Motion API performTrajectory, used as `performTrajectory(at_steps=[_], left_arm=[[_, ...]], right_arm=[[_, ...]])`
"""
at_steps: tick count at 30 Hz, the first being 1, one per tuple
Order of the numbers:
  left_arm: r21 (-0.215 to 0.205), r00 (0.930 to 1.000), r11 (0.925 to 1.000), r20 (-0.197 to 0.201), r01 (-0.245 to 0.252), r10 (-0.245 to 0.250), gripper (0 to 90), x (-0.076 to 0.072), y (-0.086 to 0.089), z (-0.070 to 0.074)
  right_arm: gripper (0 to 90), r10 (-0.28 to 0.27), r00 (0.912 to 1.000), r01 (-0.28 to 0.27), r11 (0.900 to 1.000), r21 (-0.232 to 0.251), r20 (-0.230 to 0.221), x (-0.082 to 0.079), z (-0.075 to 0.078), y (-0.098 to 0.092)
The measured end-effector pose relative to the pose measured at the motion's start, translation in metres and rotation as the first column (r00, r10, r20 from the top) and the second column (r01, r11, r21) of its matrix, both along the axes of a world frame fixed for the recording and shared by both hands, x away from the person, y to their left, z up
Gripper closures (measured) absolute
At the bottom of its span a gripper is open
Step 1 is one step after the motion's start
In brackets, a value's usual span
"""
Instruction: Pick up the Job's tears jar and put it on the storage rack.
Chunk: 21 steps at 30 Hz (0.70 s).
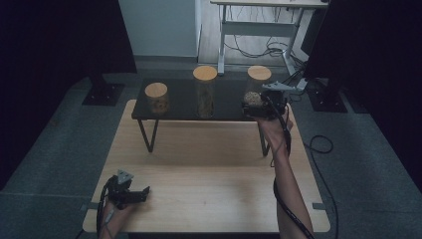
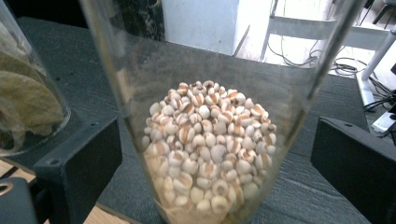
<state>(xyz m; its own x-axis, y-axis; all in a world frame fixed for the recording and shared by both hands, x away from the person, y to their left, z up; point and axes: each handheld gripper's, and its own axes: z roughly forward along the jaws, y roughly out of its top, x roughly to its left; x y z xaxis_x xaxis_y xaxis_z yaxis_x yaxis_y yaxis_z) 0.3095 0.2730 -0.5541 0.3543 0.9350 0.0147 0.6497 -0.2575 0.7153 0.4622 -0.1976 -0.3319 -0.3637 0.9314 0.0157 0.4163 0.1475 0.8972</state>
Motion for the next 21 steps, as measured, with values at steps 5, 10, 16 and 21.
performTrajectory(at_steps=[5, 10, 16, 21], left_arm=[[0.000, 1.0000, 1.0000, 0.000, 0.000, 0.000, 1.7, 0.000, 0.000, 0.000], [0.000, 1.0000, 1.0000, 0.001, 0.000, 0.000, 1.7, 0.000, 0.000, 0.000], [0.001, 1.0000, 1.0000, 0.001, 0.001, -0.001, 1.7, 0.000, 0.000, 0.000], [0.002, 1.0000, 1.0000, 0.000, 0.001, -0.001, 1.7, 0.000, 0.000, 0.000]], right_arm=[[3.5, 0.018, 0.9998, -0.017, 1.000, -0.006, 0.011, -0.006, -0.001, -0.002], [3.9, 0.019, 0.9995, -0.018, 1.000, -0.001, 0.026, -0.012, -0.003, -0.007], [4.0, 0.021, 0.9988, -0.020, 1.000, -0.015, 0.045, -0.020, -0.004, -0.010], [4.6, 0.024, 0.9983, -0.023, 0.999, -0.023, 0.052, -0.025, -0.005, -0.011]])
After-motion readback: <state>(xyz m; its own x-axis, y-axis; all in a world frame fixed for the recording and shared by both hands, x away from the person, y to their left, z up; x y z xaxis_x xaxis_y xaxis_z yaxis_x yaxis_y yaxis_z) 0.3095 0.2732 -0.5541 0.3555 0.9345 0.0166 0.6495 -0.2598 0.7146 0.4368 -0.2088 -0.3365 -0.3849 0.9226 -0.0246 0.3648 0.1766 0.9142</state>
